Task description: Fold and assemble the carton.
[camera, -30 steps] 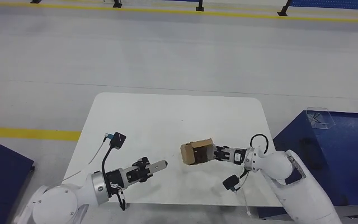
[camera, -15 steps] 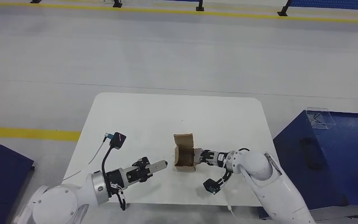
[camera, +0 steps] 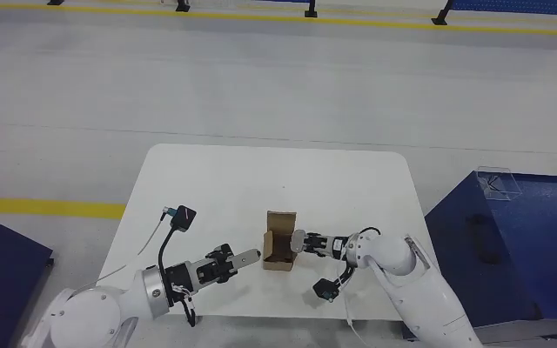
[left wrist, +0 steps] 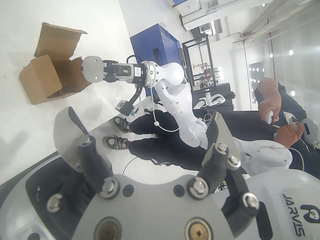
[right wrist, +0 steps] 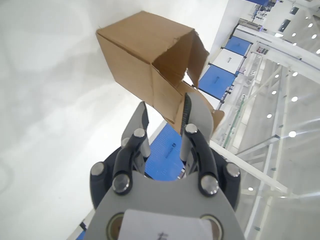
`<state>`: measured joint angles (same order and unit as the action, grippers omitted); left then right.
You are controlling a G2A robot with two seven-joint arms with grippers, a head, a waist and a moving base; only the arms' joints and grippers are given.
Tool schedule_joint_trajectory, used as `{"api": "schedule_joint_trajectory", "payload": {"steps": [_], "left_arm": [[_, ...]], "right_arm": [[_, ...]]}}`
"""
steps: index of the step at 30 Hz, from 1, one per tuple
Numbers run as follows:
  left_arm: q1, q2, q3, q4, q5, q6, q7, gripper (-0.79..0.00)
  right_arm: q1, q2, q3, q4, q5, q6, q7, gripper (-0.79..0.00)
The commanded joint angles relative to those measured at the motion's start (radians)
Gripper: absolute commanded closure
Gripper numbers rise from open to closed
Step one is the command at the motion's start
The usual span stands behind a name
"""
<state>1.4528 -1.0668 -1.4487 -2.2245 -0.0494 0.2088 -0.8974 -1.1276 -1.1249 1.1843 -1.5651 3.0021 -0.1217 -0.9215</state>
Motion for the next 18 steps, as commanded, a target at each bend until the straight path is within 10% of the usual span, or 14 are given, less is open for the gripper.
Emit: {"api": "schedule_joint_trajectory", "payload": {"steps": [1, 11, 18], "left_arm": [[0.000, 0.000, 0.000, 0.000, 0.000, 0.000, 0.000, -0.785], [0.000, 0.000, 0.000, 0.000, 0.000, 0.000, 0.000, -0.785], [0.000, 0.000, 0.000, 0.000, 0.000, 0.000, 0.000, -0.785]], "right_arm": [[-0.026, 0.009, 0.049, -0.041, -0.027, 0.120, 0.031, -0.785], [-0.085, 0.044, 0.279, -0.094, -0.620, 1.058, 0.562, -0.785], [-0.029, 0.053, 0.226, -0.065, -1.431, 1.128, 1.202, -0.785]]}}
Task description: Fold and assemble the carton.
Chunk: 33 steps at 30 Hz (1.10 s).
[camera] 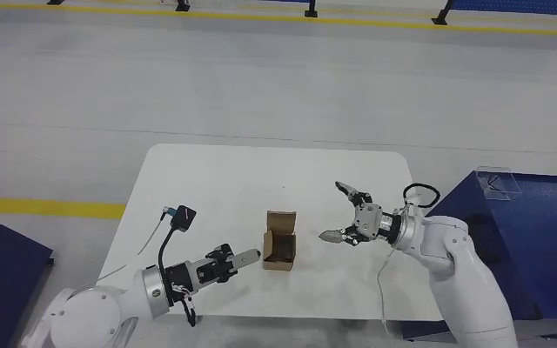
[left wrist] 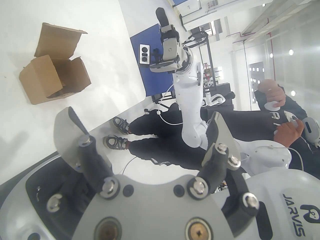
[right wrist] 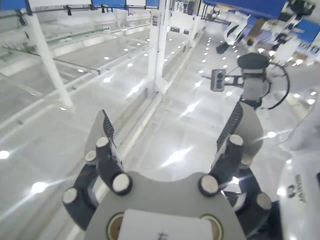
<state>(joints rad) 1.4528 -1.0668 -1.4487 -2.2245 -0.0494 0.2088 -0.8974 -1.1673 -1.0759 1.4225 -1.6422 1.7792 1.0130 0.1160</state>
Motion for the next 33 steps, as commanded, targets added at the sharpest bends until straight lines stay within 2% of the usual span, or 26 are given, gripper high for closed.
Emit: {"api": "schedule_joint_trajectory", "payload": {"steps": [1, 3, 5, 6, 23, 25, 28, 31, 33], "left_arm": [[0.000, 0.000, 0.000, 0.000, 0.000, 0.000, 0.000, -0.785], [0.000, 0.000, 0.000, 0.000, 0.000, 0.000, 0.000, -0.785], [0.000, 0.000, 0.000, 0.000, 0.000, 0.000, 0.000, -0.785], [0.000, 0.000, 0.000, 0.000, 0.000, 0.000, 0.000, -0.785], [0.000, 0.000, 0.000, 0.000, 0.000, 0.000, 0.000, -0.785], [-0.005, 0.002, 0.011, 0.023, 0.038, 0.027, -0.012, -0.785], [-0.096, 0.003, 0.083, 0.084, 0.182, 0.162, 0.001, -0.785], [-0.195, -0.004, 0.190, 0.166, 0.312, 0.271, 0.024, -0.785], [-0.270, -0.012, 0.283, 0.229, 0.405, 0.342, 0.018, -0.785]], "right_arm": [[0.023, 0.010, -0.030, 0.024, -0.348, -0.043, 0.279, -0.785], [0.046, 0.025, -0.081, 0.087, -0.621, -0.172, 0.546, -0.785], [0.087, 0.037, -0.120, 0.200, -0.792, -0.290, 0.780, -0.785], [0.096, 0.039, -0.126, 0.218, -0.812, -0.306, 0.812, -0.785], [0.096, 0.039, -0.126, 0.218, -0.812, -0.306, 0.812, -0.785], [0.097, 0.039, -0.126, 0.212, -0.824, -0.312, 0.802, -0.785], [0.097, 0.053, -0.137, 0.112, -1.027, -0.310, 0.673, -0.785], [0.093, 0.075, -0.165, 0.018, -1.259, -0.278, 0.639, -0.785], [0.086, 0.085, -0.173, -0.011, -1.361, -0.274, 0.625, -0.785]]}}
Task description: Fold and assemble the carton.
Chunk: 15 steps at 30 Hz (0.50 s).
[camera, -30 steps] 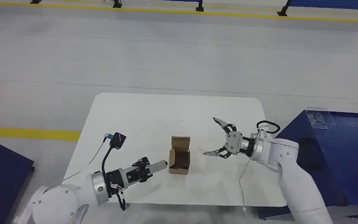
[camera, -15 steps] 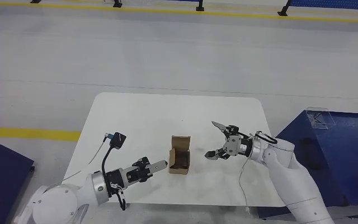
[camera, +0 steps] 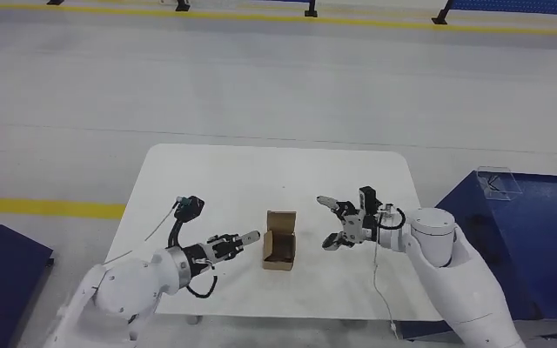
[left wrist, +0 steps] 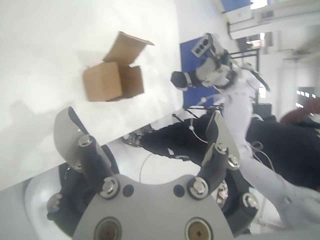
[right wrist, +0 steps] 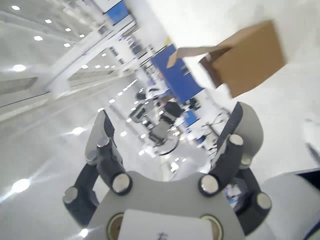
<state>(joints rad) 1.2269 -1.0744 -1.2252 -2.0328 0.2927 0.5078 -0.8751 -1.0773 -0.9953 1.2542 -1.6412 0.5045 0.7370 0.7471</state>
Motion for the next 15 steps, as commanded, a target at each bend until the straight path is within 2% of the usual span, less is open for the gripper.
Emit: {"api": "schedule_joint_trajectory", "payload": {"steps": [1, 4, 7, 9, 11, 13, 15], "left_arm": [[-0.079, -0.009, 0.111, 0.074, 0.113, 0.076, -0.015, -0.785], [-0.173, -0.029, 0.242, 0.167, 0.227, 0.170, -0.011, -0.785], [-0.253, -0.053, 0.341, 0.254, 0.277, 0.236, -0.022, -0.785], [-0.292, -0.069, 0.391, 0.310, 0.295, 0.259, -0.020, -0.785], [-0.327, -0.084, 0.436, 0.353, 0.301, 0.266, -0.033, -0.785], [-0.356, -0.097, 0.466, 0.396, 0.304, 0.280, -0.041, -0.785], [-0.380, -0.109, 0.494, 0.429, 0.313, 0.293, -0.048, -0.785]], "right_arm": [[-0.006, 0.009, -0.017, -0.027, -0.145, 0.010, -0.019, -0.785], [-0.008, 0.012, -0.023, -0.047, -0.188, -0.009, -0.034, -0.785], [-0.008, 0.012, -0.023, -0.047, -0.188, -0.009, -0.034, -0.785], [-0.015, 0.011, -0.027, -0.030, -0.163, -0.006, -0.015, -0.785], [-0.003, 0.016, -0.059, -0.021, -0.244, -0.011, 0.005, -0.785], [0.009, 0.018, -0.088, -0.009, -0.331, 0.017, -0.032, -0.785], [0.023, 0.017, -0.122, -0.013, -0.360, 0.024, -0.007, -0.785]]}}
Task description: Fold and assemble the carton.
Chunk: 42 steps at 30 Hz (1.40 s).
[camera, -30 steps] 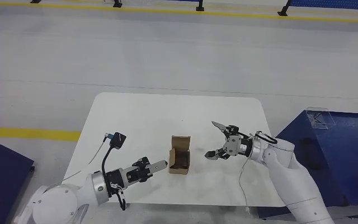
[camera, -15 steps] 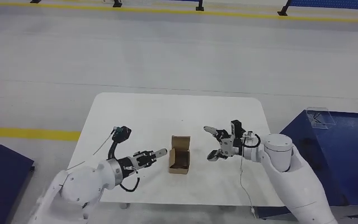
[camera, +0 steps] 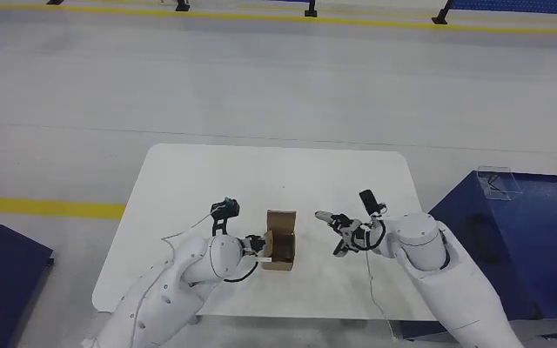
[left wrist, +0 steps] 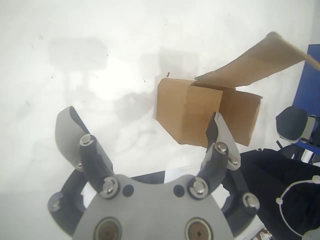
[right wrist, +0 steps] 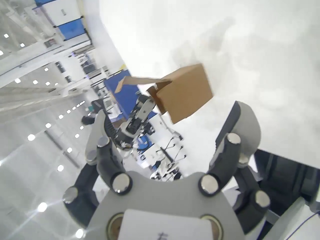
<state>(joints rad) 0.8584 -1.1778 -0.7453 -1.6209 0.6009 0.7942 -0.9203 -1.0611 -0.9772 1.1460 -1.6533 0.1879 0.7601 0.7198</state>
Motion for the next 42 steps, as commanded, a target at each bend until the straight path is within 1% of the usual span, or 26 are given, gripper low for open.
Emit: {"api": "schedule_joint_trajectory", "payload": {"steps": [1, 5, 7, 11, 15, 26, 28, 34, 38, 42], "left_arm": [[-0.023, -0.011, 0.027, 0.034, 0.013, 0.016, -0.004, -0.785], [-0.053, -0.031, 0.055, 0.079, 0.011, 0.033, -0.001, -0.785], [-0.062, -0.040, 0.064, 0.092, 0.005, 0.037, 0.002, -0.785], [-0.073, -0.050, 0.061, 0.110, -0.011, 0.034, 0.000, -0.785], [-0.068, -0.051, 0.044, 0.111, -0.018, 0.028, 0.000, -0.785], [-0.046, -0.051, 0.014, 0.112, -0.016, 0.010, -0.007, -0.785], [-0.045, -0.052, 0.011, 0.116, -0.016, 0.006, -0.008, -0.785], [-0.044, -0.057, 0.006, 0.127, -0.015, 0.001, -0.014, -0.785], [-0.044, -0.060, 0.006, 0.135, -0.012, -0.003, -0.018, -0.785], [-0.047, -0.064, 0.005, 0.148, -0.010, -0.006, -0.023, -0.785]], "right_arm": [[0.013, 0.000, -0.029, 0.000, -0.060, -0.001, 0.038, -0.785], [0.042, 0.002, -0.110, -0.006, -0.208, 0.025, 0.047, -0.785], [0.056, -0.001, -0.153, -0.012, -0.254, 0.029, 0.053, -0.785], [0.082, -0.011, -0.204, -0.009, -0.267, 0.007, 0.084, -0.785], [0.102, -0.022, -0.236, 0.007, -0.255, -0.009, 0.105, -0.785], [0.188, -0.064, -0.328, 0.134, -0.192, 0.007, 0.144, -0.785], [0.203, -0.073, -0.335, 0.157, -0.167, -0.010, 0.151, -0.785], [0.231, -0.090, -0.370, 0.198, -0.169, -0.019, 0.143, -0.785], [0.237, -0.091, -0.358, 0.183, -0.170, -0.023, 0.126, -0.785], [0.228, -0.082, -0.351, 0.156, -0.213, -0.020, 0.133, -0.785]]}}
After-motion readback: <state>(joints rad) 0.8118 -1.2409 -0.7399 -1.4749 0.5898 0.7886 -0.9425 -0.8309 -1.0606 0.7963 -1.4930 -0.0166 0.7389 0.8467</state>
